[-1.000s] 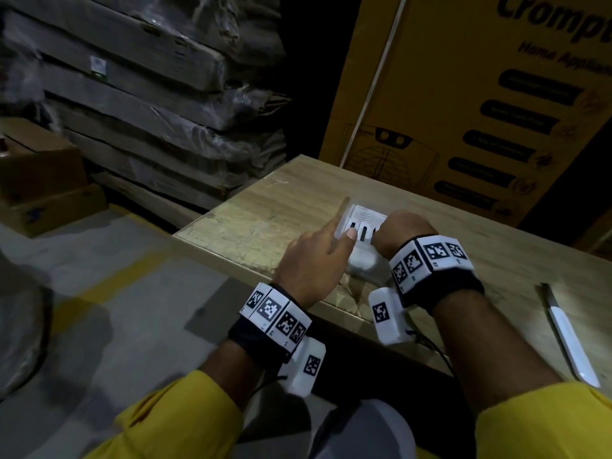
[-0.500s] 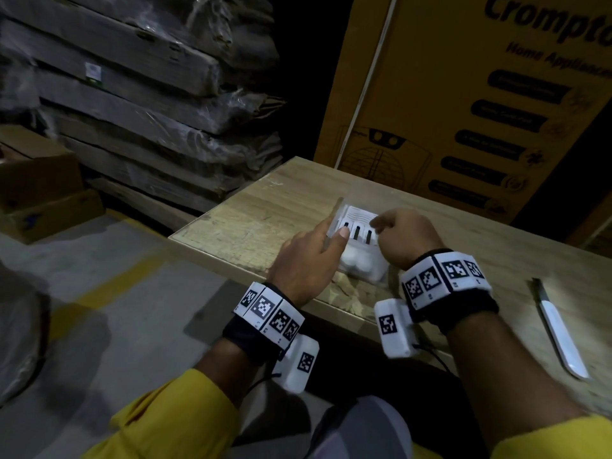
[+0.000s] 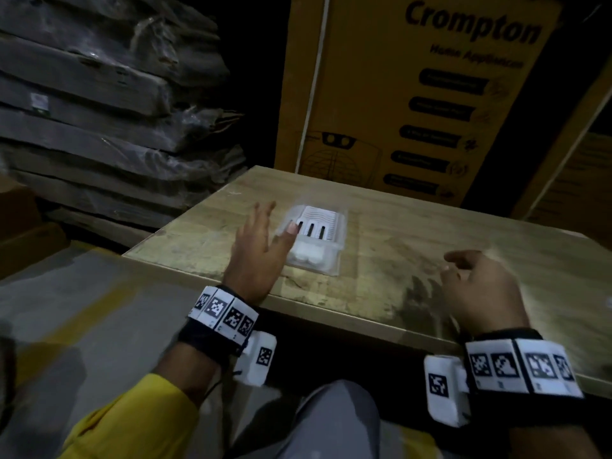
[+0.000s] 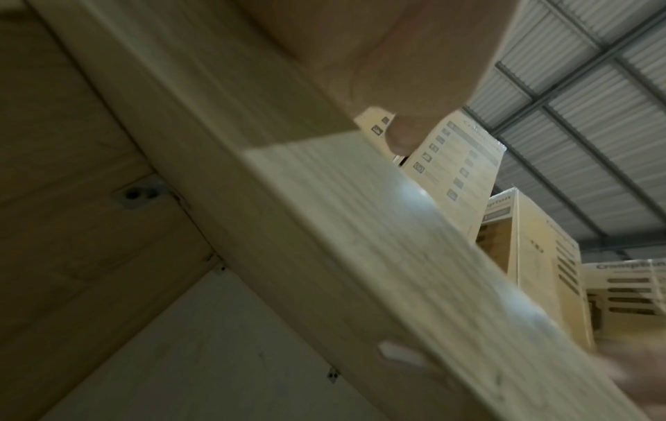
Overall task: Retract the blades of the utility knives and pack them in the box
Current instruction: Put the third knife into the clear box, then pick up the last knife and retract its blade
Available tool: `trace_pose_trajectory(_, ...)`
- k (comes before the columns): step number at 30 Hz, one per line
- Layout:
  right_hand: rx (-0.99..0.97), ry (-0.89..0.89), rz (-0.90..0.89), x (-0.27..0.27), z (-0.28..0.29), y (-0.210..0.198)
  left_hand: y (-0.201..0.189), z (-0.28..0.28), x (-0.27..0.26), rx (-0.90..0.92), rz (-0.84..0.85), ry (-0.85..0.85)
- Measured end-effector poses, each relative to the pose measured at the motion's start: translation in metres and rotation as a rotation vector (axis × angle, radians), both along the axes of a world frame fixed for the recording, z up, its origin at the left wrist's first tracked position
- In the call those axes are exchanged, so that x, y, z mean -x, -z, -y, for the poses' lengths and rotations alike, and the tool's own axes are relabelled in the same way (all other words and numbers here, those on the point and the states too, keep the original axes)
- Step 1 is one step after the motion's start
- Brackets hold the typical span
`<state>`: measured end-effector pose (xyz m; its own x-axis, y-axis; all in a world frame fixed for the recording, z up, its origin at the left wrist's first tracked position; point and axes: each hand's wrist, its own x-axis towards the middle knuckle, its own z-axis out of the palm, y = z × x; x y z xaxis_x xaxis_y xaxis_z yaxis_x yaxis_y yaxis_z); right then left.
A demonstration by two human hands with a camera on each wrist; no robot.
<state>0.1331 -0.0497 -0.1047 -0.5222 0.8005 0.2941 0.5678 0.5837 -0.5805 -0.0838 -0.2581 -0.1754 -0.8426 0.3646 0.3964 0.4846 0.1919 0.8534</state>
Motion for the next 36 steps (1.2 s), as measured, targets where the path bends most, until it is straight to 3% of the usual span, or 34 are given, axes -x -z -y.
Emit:
trace_pose_trajectory(5,-0.056,0.133,0.345,-0.036,-0.028,0.035,0.004,0.001,-0.031,-0.109,-0.193,-0.177)
trace_pose_trajectory(7,-0.064,0.132,0.401,-0.046,-0.032,0.045,0.009,-0.004,-0.05,-0.16,-0.216,-0.2)
trace_pose_trajectory(11,-0.133,0.11,0.281,-0.062,-0.034,0.061,0.008,-0.025,-0.091,-0.242,-0.397,-0.161)
trace_pose_trajectory(15,-0.236,0.139,0.171,-0.078,-0.028,0.07,0.005,-0.061,-0.122,-0.329,-0.436,0.077)
trace_pose_trajectory(22,-0.192,0.166,-0.312,-0.105,-0.012,0.086,0.005,-0.138,-0.157,-0.22,-0.176,0.343)
trace_pose_trajectory(28,0.19,0.262,-0.772,-0.123,-0.009,0.095,0.004,-0.186,-0.164,0.168,-0.03,0.408)
trace_pose_trajectory(33,0.438,0.187,-1.134,-0.111,-0.014,0.107,-0.001,-0.204,-0.163,0.236,0.08,0.334)
trace_pose_trajectory(36,0.556,0.095,-1.182,-0.106,-0.011,0.108,0.001,-0.205,-0.159,0.159,0.158,0.404)
